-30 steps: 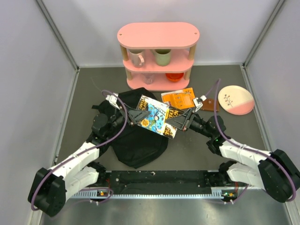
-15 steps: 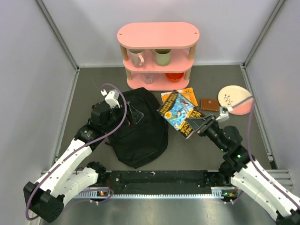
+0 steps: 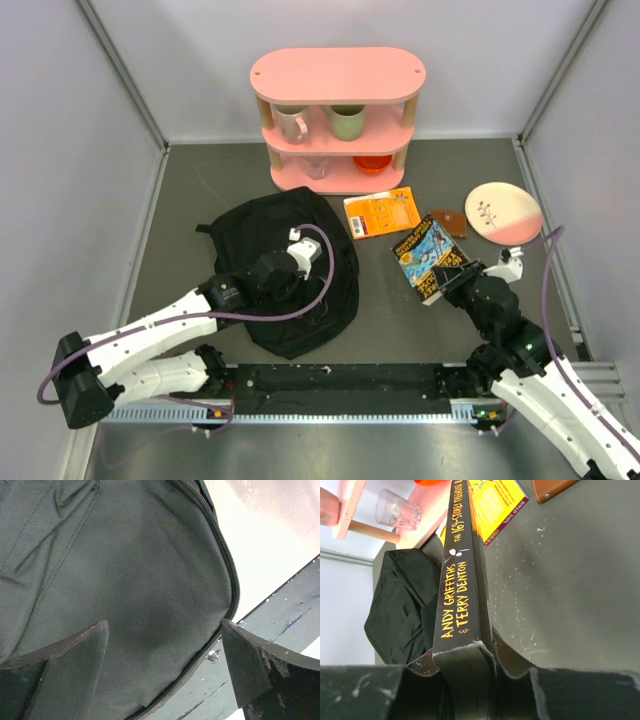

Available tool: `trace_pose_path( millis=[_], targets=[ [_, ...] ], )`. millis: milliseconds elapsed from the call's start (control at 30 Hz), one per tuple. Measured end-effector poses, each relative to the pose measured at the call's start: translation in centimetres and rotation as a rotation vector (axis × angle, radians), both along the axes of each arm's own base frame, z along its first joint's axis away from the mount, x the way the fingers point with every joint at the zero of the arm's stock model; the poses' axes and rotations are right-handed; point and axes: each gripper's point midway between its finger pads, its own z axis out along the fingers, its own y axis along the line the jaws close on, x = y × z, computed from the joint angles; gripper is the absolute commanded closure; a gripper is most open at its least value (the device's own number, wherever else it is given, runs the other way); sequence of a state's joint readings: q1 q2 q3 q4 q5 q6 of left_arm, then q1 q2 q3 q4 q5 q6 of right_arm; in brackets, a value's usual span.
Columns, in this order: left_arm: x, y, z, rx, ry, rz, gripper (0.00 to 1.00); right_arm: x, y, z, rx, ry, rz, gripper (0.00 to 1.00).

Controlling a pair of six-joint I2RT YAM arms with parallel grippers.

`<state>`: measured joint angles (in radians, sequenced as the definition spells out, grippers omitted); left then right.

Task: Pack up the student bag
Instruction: Pick up the book from the center of the board.

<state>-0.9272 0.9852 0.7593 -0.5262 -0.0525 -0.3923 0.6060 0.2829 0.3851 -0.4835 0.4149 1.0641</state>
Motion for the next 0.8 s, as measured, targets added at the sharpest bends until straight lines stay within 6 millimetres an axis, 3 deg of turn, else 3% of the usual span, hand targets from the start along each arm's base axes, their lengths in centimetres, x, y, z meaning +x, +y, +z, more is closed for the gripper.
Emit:
trace_pose_path(
  millis=[433,633,800],
  targets=[
    [-3.7,-2.1,-1.3,0.04,0.035,-0.215,0.13,-0.4,0.2,0.0,-0.02,0.02,0.028,1.0],
    [-3.7,-2.1,-1.5,0.055,0.026,-0.233,0.27,-0.6,0.4,0.1,-0.012,0.021,0.042,1.0],
    [-3.7,-2.2,-2.6,0.093,0.047,-0.245,0.23,-0.7,0.7,0.1,0.0,0.025,0.056,1.0]
  ],
)
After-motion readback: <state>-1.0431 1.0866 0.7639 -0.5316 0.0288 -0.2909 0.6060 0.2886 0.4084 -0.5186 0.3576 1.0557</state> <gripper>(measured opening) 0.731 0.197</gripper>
